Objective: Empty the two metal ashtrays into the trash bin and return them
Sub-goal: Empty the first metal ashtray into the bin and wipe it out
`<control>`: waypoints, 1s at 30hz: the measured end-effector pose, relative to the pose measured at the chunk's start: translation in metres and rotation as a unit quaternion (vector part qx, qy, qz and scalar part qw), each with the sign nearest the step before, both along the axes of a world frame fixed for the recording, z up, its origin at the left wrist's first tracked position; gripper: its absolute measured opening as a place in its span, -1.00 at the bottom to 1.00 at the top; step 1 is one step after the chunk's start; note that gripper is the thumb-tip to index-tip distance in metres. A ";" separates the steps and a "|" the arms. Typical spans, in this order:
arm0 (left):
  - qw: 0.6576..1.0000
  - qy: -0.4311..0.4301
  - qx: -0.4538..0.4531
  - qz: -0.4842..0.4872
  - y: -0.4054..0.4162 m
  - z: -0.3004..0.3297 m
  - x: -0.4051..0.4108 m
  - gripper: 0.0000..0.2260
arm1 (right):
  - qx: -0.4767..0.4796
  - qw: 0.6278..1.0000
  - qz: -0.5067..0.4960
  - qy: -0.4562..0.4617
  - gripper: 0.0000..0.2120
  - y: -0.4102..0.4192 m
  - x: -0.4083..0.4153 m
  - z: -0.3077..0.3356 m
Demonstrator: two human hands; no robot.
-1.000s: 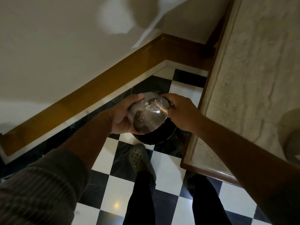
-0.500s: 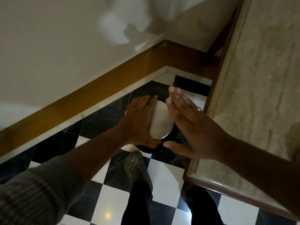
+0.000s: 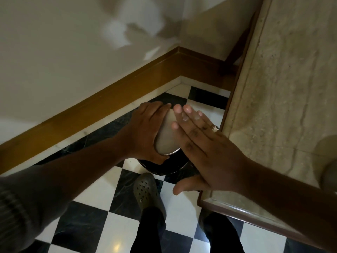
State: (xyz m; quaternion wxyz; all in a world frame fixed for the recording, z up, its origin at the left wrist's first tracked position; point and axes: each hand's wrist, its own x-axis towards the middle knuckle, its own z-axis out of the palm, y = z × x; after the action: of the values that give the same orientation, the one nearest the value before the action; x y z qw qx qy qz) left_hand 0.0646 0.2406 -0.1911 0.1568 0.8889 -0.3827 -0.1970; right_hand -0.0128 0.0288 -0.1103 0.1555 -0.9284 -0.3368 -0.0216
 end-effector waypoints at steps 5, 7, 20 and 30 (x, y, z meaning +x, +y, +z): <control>1.000 -0.016 0.026 0.003 -0.008 0.007 0.003 0.07 | -0.087 0.994 0.033 0.061 0.04 -0.001 -0.002 -0.021; 0.998 -0.034 0.047 -0.002 -0.013 0.010 0.000 0.06 | -0.145 0.974 0.068 0.157 0.04 0.000 -0.008 -0.035; 0.996 -0.034 0.017 0.075 -0.008 0.012 -0.004 0.07 | -0.078 0.994 0.015 0.072 0.09 0.001 0.000 -0.024; 0.997 -0.019 0.056 0.055 -0.018 0.000 -0.011 0.08 | 0.015 1.000 -0.018 -0.020 0.04 -0.002 -0.009 -0.010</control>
State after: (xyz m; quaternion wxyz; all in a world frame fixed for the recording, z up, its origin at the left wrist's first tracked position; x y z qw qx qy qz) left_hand 0.0533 0.2228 -0.1906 0.1107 0.9196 -0.3241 -0.1925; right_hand -0.0220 0.0270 -0.1204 0.1624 -0.9311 -0.3231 -0.0478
